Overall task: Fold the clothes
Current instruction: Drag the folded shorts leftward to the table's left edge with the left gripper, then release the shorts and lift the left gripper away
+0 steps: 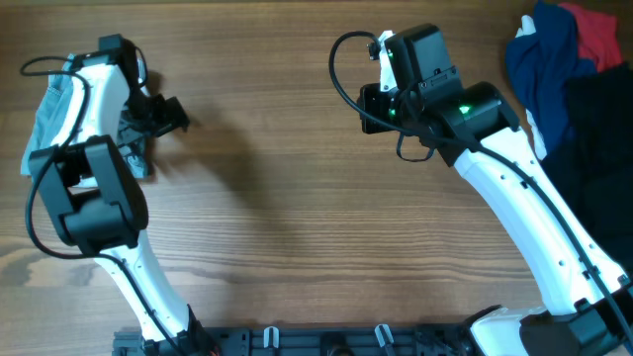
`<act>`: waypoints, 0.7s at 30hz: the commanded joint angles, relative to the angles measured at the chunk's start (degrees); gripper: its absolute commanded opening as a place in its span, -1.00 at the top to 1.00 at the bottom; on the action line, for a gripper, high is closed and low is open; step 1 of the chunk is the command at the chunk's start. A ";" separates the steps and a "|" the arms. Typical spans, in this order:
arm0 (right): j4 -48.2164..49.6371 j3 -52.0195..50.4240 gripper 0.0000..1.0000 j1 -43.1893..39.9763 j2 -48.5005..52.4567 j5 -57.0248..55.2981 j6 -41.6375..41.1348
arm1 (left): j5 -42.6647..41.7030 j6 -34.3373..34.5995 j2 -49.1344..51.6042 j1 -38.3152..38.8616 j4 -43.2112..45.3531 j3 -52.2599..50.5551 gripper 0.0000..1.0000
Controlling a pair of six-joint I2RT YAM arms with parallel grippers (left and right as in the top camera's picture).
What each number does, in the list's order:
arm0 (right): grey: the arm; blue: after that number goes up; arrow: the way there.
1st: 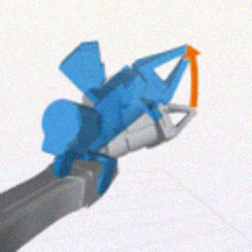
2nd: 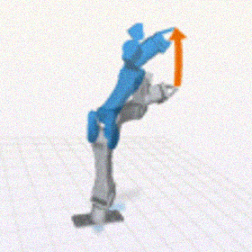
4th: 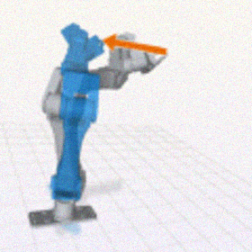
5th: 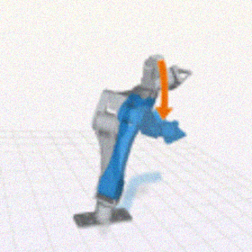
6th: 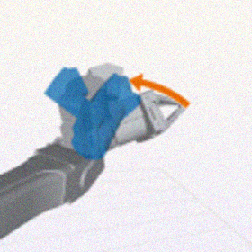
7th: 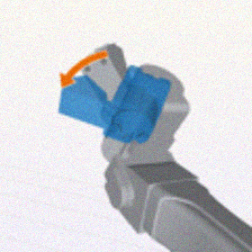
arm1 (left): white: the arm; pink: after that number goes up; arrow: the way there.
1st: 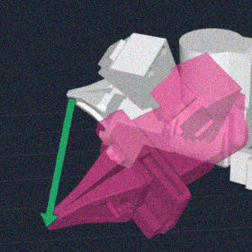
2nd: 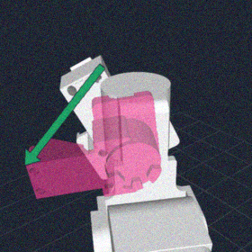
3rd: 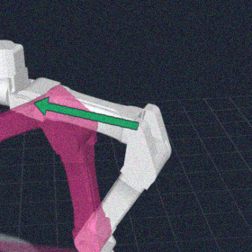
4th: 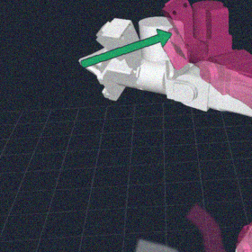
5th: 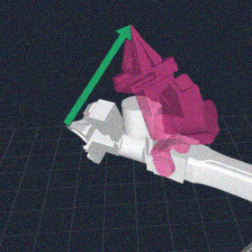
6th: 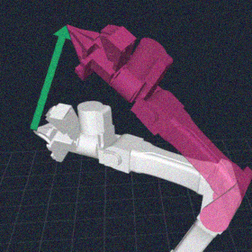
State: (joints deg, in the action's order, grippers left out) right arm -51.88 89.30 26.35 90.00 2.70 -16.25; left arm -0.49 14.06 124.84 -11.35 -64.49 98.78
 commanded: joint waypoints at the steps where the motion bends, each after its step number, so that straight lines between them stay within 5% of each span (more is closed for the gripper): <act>1: 0.13 -0.37 0.39 0.02 0.15 -0.48 -0.31 | -0.94 -2.34 1.07 4.00 0.57 -0.31 -0.99; 7: 2.58 -0.48 -0.11 0.02 1.68 -1.84 -0.48 | -8.15 -2.91 1.07 10.49 4.44 -0.31 -1.00; 9: 4.07 -0.48 -0.49 -0.02 3.41 -1.84 -1.81 | -9.73 -3.02 1.07 13.79 7.37 -0.17 -0.99; 13: 6.40 -0.48 -0.87 -1.51 5.66 -1.60 -4.96 | -7.58 -3.56 1.07 19.58 7.56 1.57 -1.00; 21: 6.10 -0.46 -0.99 -13.05 5.66 9.25 -4.72 | -7.10 -7.82 1.05 24.70 -8.70 16.55 -0.99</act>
State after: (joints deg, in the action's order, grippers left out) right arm -44.18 89.27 18.90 96.05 5.10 -20.03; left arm -7.60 9.43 125.49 12.97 -67.29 106.28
